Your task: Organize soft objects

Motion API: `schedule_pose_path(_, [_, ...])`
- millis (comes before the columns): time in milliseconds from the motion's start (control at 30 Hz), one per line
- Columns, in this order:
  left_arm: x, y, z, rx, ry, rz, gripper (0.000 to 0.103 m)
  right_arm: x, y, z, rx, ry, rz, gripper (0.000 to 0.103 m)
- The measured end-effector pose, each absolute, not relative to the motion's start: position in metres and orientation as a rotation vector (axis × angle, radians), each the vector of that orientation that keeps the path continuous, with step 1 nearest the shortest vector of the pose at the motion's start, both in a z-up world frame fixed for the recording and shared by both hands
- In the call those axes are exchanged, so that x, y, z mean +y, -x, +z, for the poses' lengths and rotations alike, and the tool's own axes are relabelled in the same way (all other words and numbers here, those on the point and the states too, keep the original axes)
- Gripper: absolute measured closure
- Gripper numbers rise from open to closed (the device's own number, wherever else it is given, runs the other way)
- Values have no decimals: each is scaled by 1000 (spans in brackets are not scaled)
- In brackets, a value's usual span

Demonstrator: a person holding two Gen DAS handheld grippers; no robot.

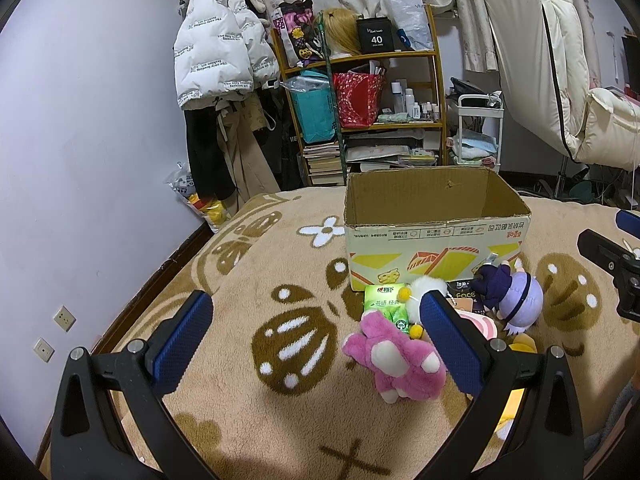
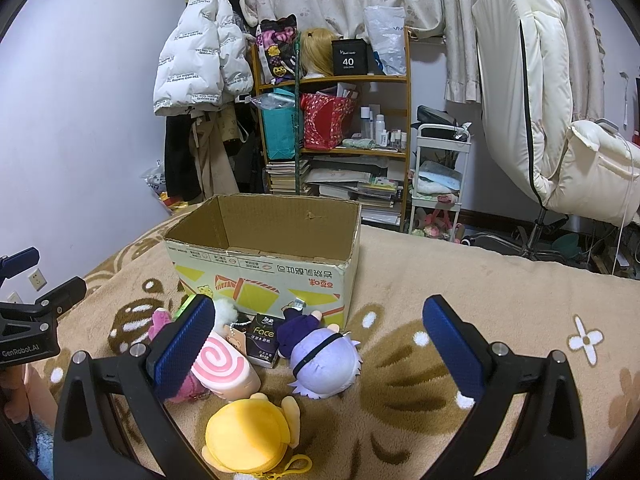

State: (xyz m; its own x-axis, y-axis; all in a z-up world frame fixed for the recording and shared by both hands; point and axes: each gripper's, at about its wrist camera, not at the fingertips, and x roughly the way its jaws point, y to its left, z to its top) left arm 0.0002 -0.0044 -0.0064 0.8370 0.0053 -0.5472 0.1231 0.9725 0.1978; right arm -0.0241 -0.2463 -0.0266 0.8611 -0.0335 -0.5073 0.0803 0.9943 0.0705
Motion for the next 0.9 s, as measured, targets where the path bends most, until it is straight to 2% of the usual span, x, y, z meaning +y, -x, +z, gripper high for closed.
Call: schedule_pose_path(900, [-3, 1, -11, 587, -228, -72, 1, -244, 21, -33, 533, -91, -71, 0])
